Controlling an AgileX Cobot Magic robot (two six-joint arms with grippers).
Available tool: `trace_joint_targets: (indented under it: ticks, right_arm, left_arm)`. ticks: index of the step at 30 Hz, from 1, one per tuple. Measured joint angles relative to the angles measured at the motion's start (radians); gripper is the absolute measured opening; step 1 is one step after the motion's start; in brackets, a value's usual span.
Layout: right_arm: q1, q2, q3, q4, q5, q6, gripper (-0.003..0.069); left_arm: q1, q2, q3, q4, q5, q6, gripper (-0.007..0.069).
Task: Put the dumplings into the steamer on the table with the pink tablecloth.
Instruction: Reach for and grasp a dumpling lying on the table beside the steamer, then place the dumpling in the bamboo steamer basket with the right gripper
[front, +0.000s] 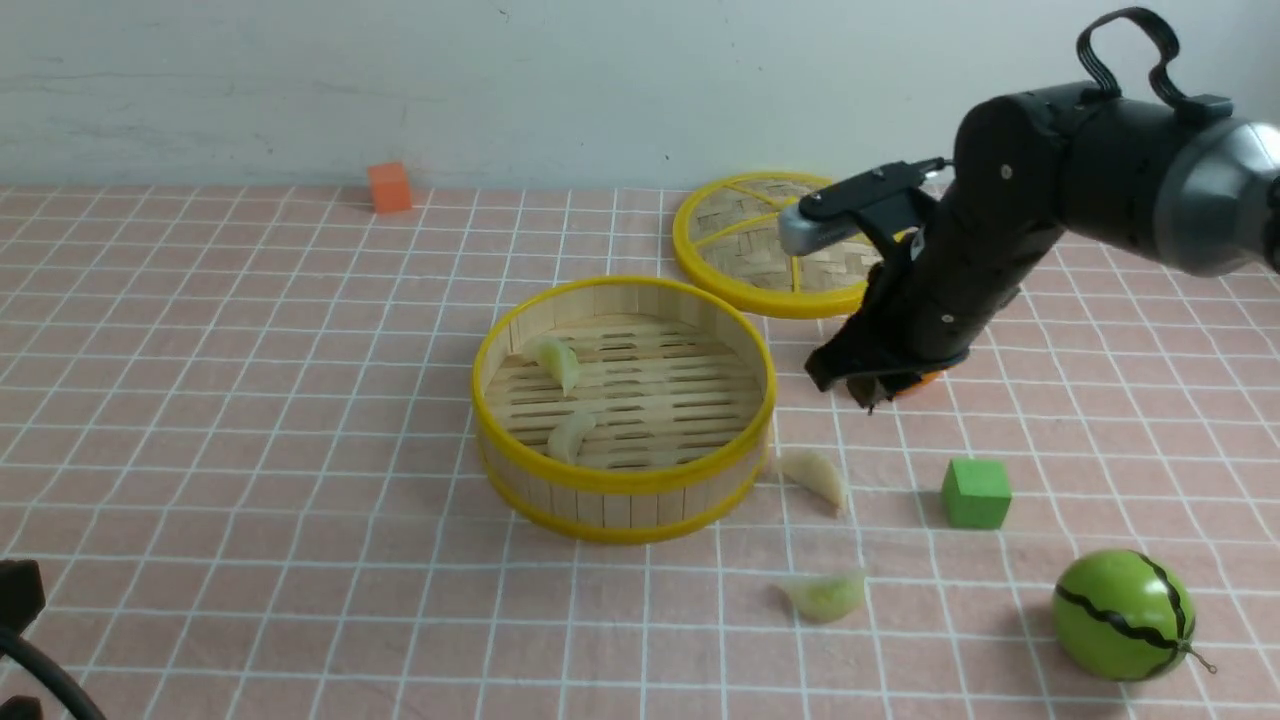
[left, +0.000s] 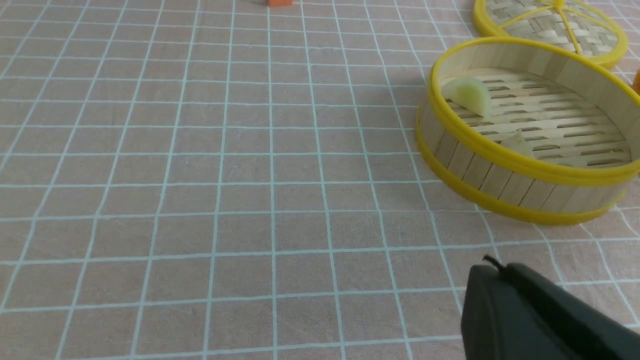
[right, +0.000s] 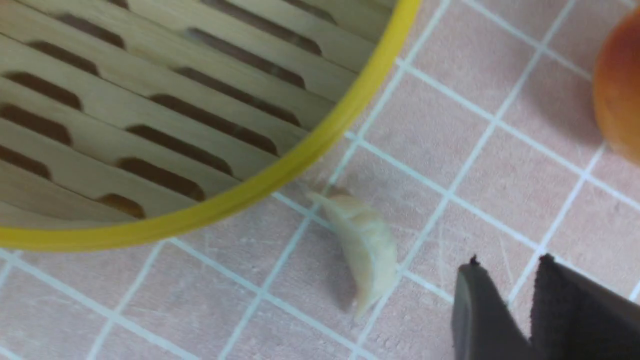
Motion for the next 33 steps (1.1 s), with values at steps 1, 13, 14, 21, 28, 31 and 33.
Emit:
trace_joint_targets:
  ticks: [1, 13, 14, 21, 28, 31, 33]
  right_arm:
    - [-0.003, 0.02, 0.0, 0.012, 0.0, -0.006, 0.0248]
    - [0.012, 0.15, -0.007, 0.094, -0.042, -0.079, 0.0206]
    - [0.012, 0.15, -0.009, 0.093, -0.031, -0.082, 0.0199]
    - [0.012, 0.106, -0.075, -0.014, 0.102, -0.079, 0.0199]
    - [0.058, 0.037, -0.232, 0.092, 0.052, -0.072, 0.0199]
    - [0.135, 0.09, -0.261, 0.193, -0.136, -0.165, 0.0199]
    - [0.152, 0.149, -0.262, 0.204, -0.222, -0.179, 0.0199]
  left_arm:
    - [0.0, 0.0, 0.0, 0.0, 0.0, 0.0, -0.0014]
    - [0.0, 0.0, 0.0, 0.0, -0.001, 0.0, -0.0014]
    - [0.0, 0.0, 0.0, 0.0, -0.001, 0.0, -0.0014]
    - [0.0, 0.0, 0.001, 0.0, -0.001, 0.0, -0.0014]
    - [0.0, 0.0, 0.001, 0.0, -0.001, 0.0, -0.0014]
    - [0.0, 0.0, 0.001, 0.0, -0.002, 0.0, -0.0014]
    - [0.0, 0.0, 0.001, 0.0, -0.002, 0.0, -0.0013]
